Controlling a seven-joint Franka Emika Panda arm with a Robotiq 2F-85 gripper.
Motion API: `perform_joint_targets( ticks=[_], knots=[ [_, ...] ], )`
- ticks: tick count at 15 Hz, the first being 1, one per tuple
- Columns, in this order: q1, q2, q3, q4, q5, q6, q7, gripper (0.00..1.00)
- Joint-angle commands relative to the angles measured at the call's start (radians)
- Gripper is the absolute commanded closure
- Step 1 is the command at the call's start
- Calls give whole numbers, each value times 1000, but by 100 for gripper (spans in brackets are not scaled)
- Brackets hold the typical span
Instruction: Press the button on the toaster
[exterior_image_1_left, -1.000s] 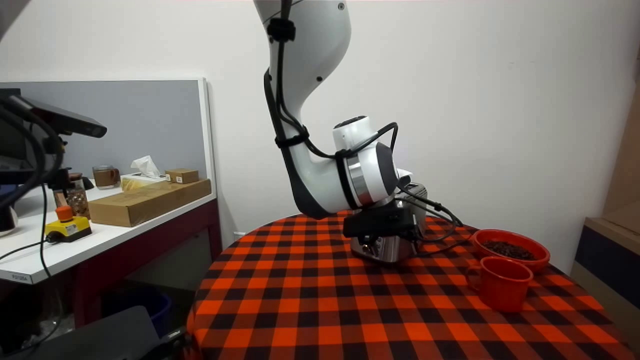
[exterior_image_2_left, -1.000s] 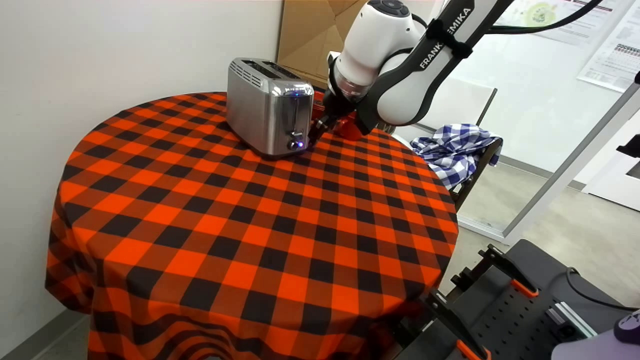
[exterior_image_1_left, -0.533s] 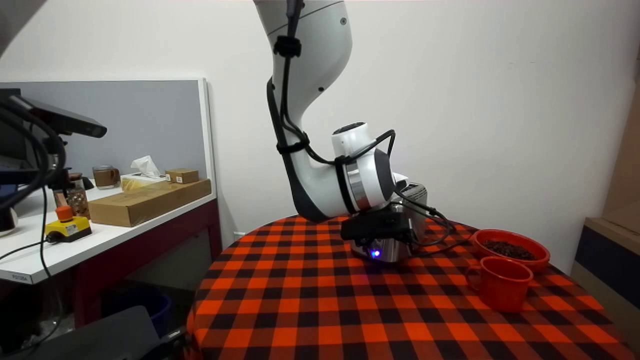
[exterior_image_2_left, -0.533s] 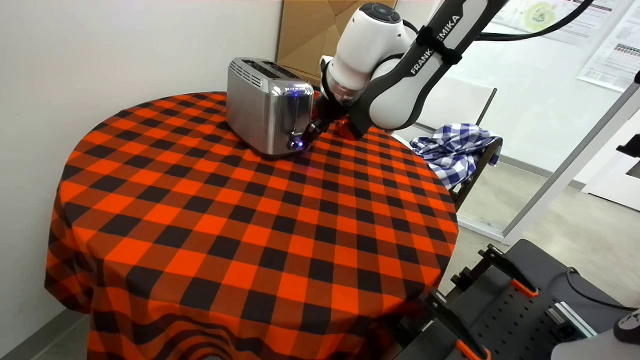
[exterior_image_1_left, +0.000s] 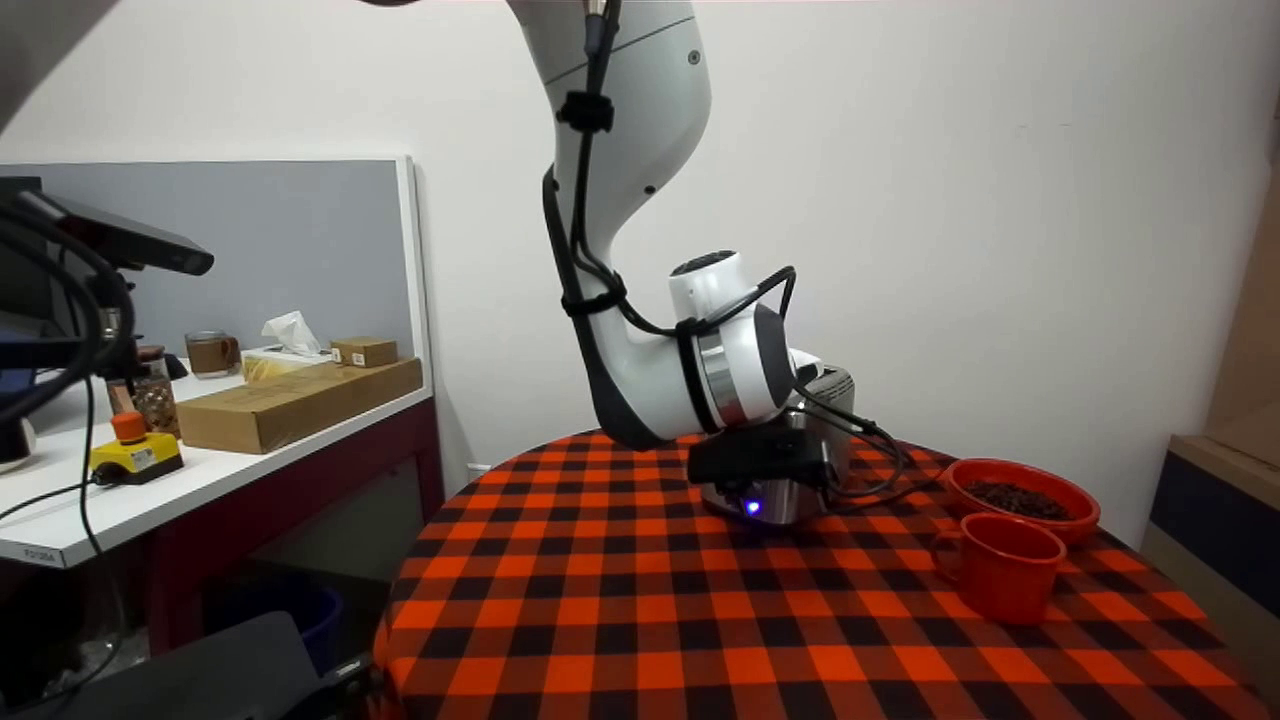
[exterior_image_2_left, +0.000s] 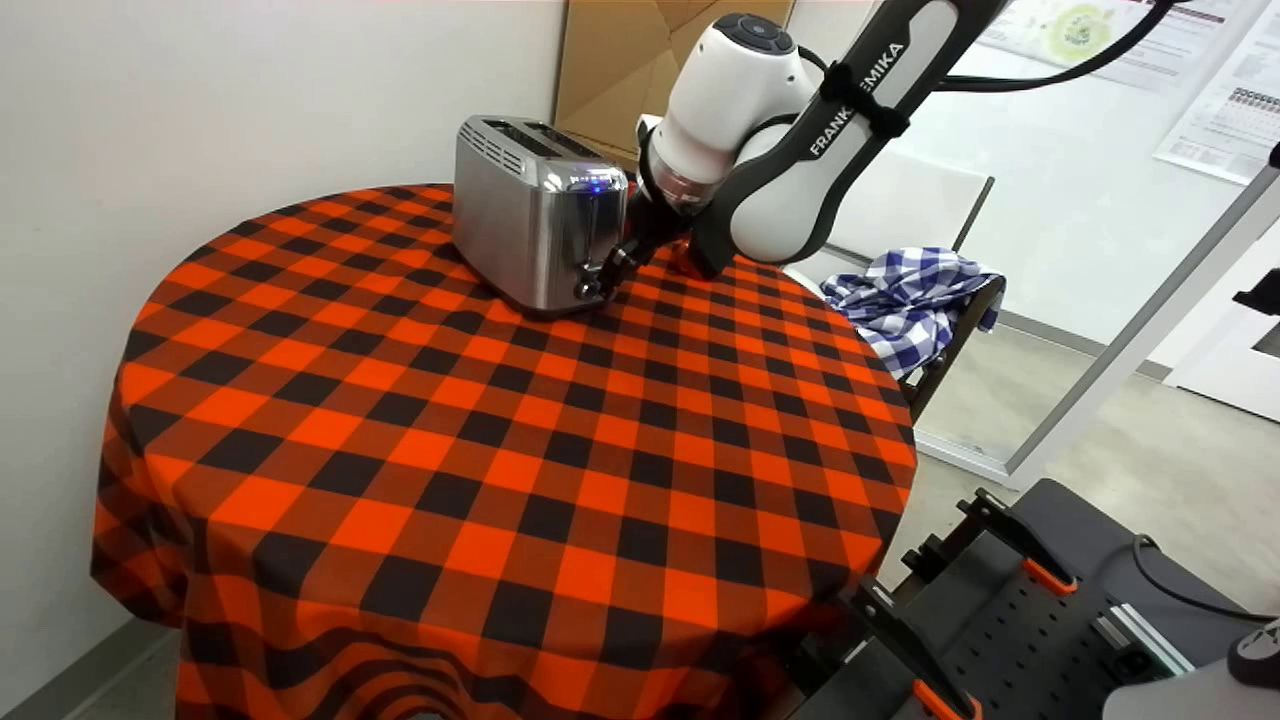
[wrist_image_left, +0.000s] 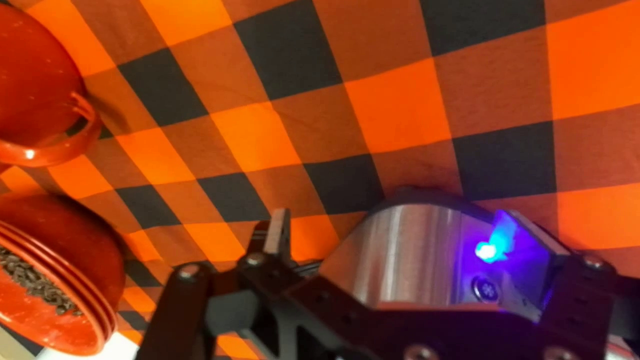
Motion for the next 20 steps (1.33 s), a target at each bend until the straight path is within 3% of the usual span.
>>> perform_joint_targets(
  ticks=[1, 6, 7, 8, 9, 13, 16, 17, 20],
  knots=[
    [7, 35, -12, 35, 20, 48, 40, 0],
    [23, 44, -39, 34, 19, 93, 98, 0],
    [2, 39, -15, 25, 14, 81, 79, 0],
    [-43, 28, 40, 11, 13, 47, 40, 0],
    [-150, 6, 170, -19, 23, -20, -38, 0],
    [-396, -9, 470, -93, 188, -212, -346, 0],
    [-597, -45, 686, -101, 338, -477, -562, 0],
    [-631, -66, 722, -105, 396, -562, -615, 0],
    [-616, -218, 695, -113, 663, -769, -780, 0]
  ],
)
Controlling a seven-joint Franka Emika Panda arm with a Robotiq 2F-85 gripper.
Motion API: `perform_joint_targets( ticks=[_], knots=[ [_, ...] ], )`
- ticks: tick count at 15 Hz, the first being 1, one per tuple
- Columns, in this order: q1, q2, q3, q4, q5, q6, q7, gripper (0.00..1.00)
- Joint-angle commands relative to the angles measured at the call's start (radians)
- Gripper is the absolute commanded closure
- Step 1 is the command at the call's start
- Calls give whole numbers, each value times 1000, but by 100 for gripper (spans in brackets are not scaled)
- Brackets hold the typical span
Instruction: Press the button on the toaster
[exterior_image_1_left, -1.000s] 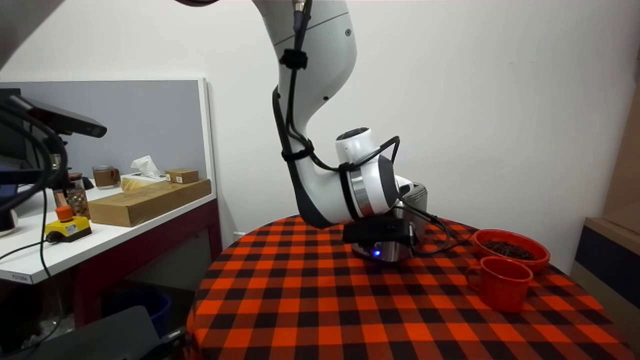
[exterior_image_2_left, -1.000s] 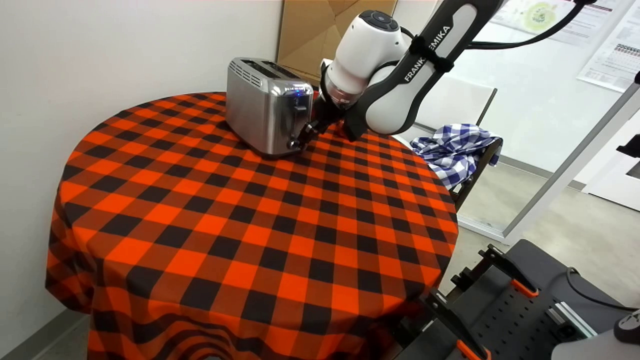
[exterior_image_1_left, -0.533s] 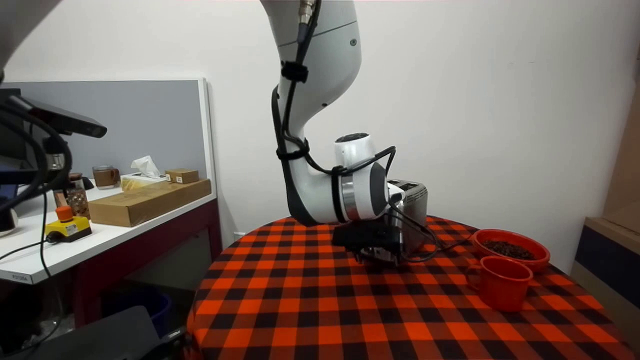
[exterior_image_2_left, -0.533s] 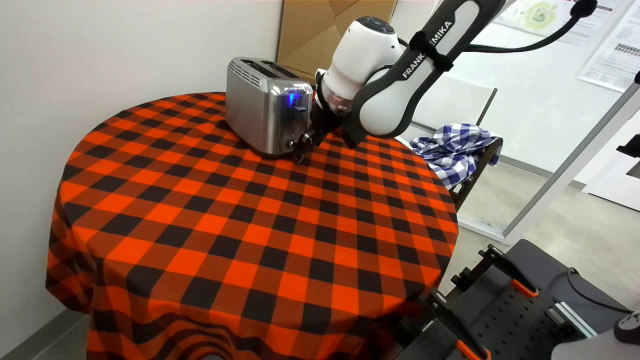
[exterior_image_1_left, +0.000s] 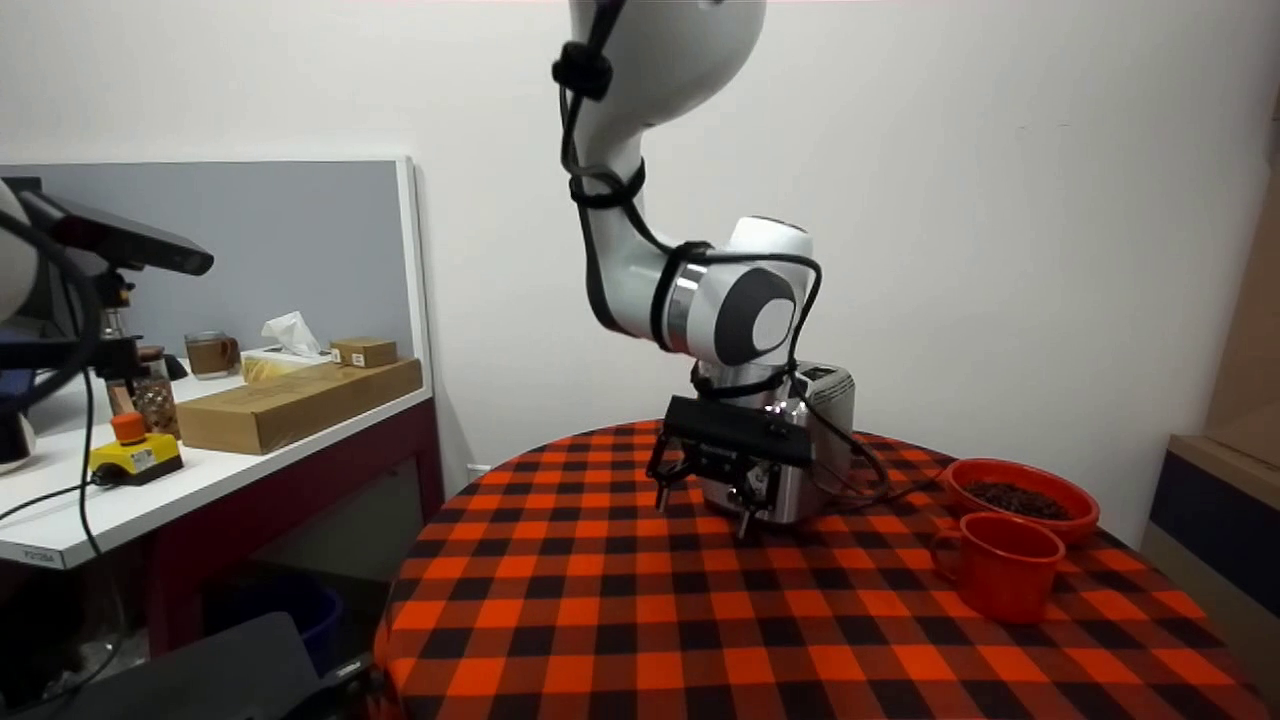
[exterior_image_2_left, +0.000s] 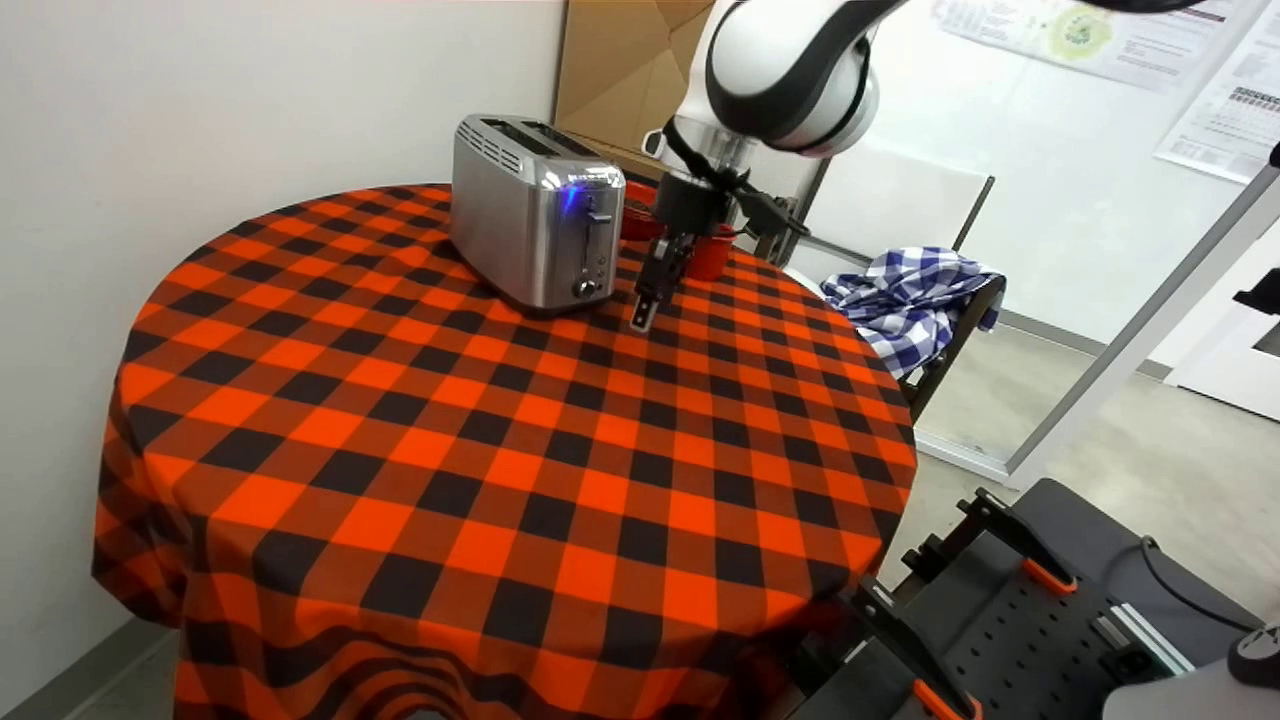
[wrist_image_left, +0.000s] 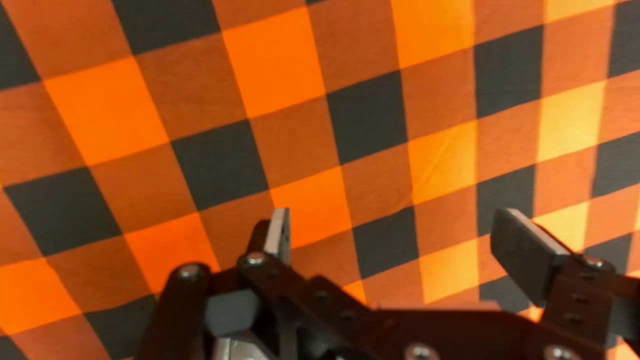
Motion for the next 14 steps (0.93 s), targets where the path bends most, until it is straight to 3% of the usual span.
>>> perform_joint_targets(
  ticks=[1, 4, 5, 6, 11, 14],
  knots=[
    [32, -219, -41, -52, 267, -208, -151, 0],
    [139, -390, -154, -86, 413, -349, -139, 0],
    [43, -427, -53, -111, 380, -390, -84, 0],
    [207, -497, -220, -121, 462, -425, -131, 0],
    [398, -731, -421, -221, 461, -534, -61, 0],
    [463, -826, -511, -274, 415, -540, 48, 0]
  ],
)
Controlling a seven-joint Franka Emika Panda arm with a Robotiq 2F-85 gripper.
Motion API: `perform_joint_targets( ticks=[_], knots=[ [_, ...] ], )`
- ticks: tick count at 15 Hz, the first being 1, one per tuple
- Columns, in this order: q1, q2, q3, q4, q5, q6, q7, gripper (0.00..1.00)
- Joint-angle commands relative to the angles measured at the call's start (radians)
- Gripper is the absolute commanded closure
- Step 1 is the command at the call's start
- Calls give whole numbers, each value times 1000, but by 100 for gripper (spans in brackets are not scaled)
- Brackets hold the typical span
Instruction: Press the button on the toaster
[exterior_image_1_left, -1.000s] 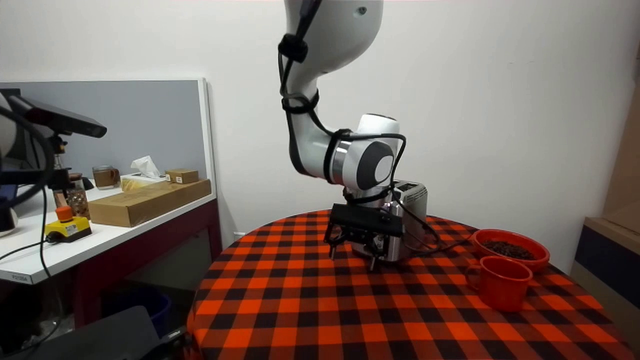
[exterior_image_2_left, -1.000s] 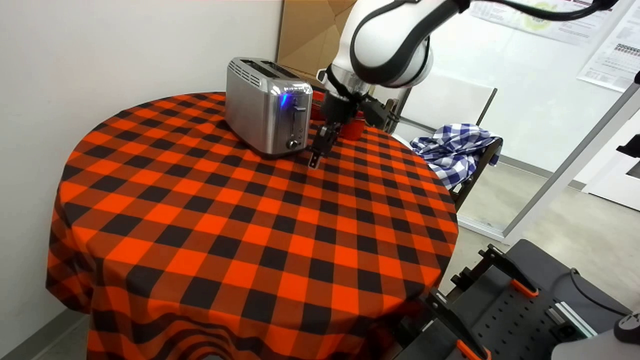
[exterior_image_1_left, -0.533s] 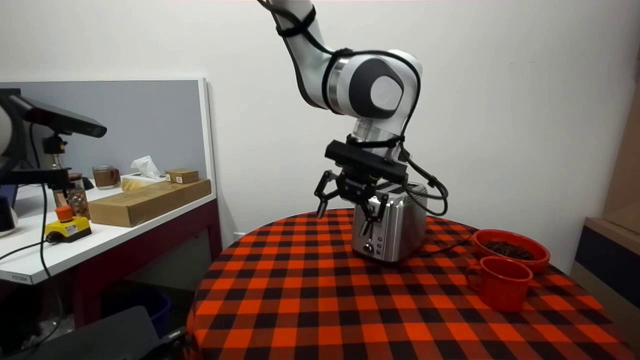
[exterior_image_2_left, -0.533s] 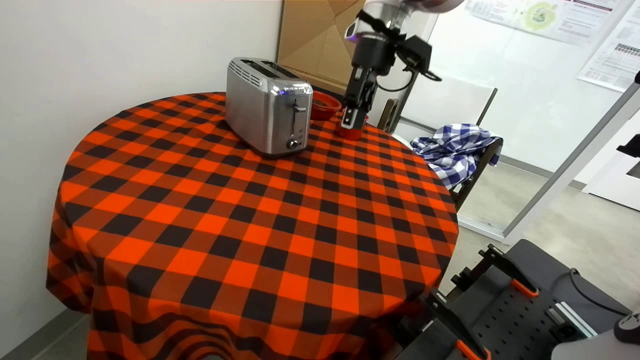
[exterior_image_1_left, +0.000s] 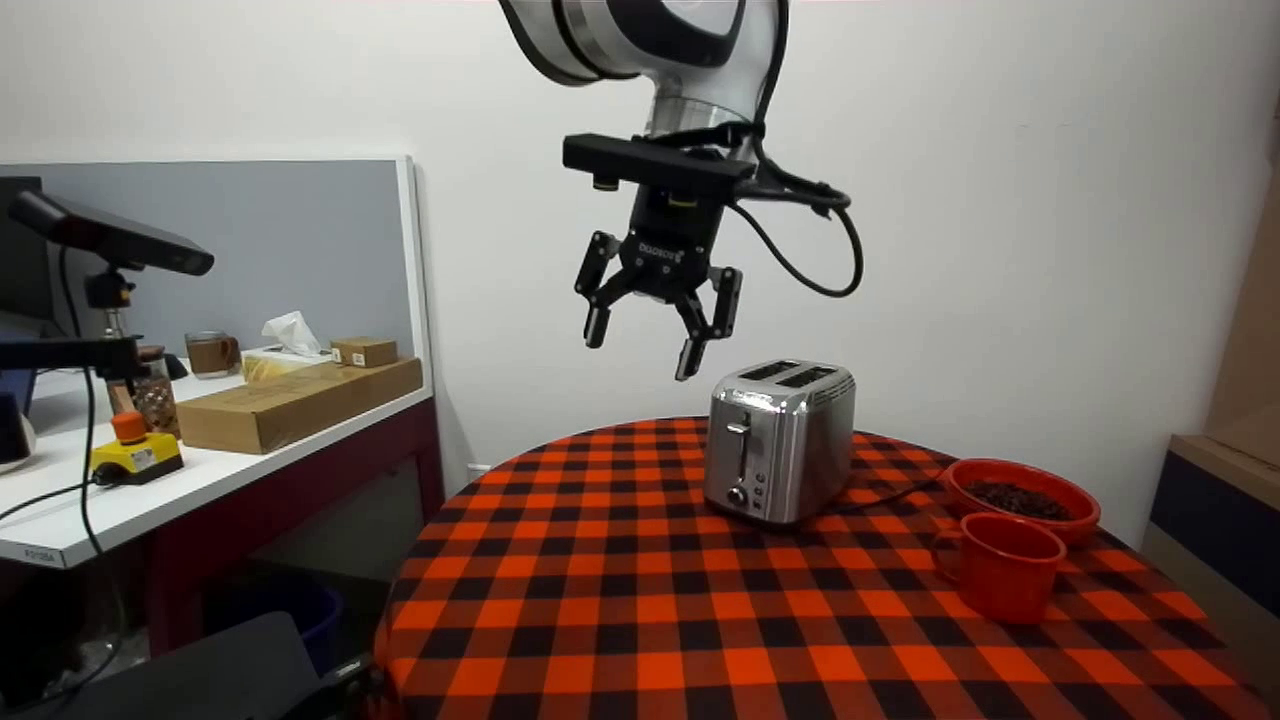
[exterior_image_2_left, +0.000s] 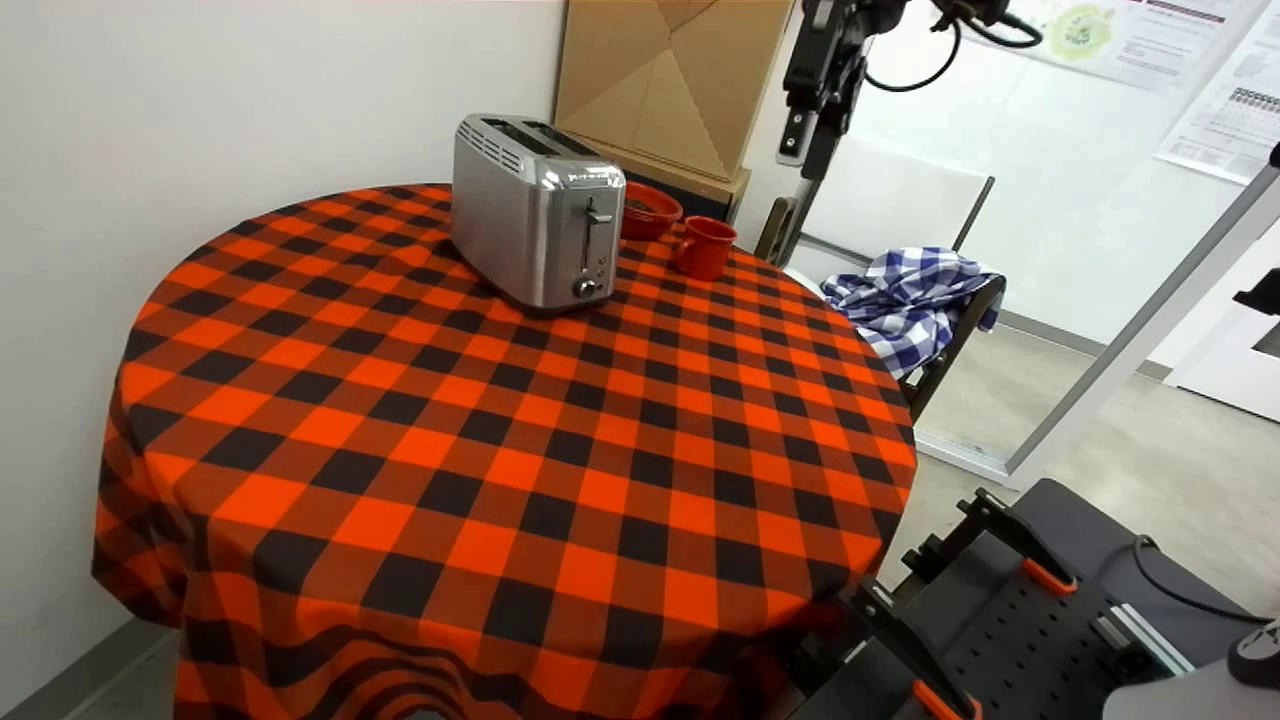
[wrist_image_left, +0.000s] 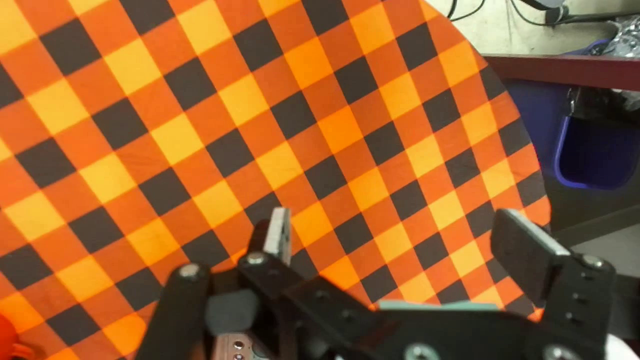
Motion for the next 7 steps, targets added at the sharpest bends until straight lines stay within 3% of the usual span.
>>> perform_joint_targets(
  ticks=[1, 2, 3, 7],
  knots=[
    [77, -142, -106, -94, -53, -10, 130, 0],
    [86, -168, -126, -113, -60, 1, 160, 0],
    [112, -94, -140, -58, -47, -2, 107, 0],
    [119, -150, -163, -99, -59, -2, 147, 0]
  ],
)
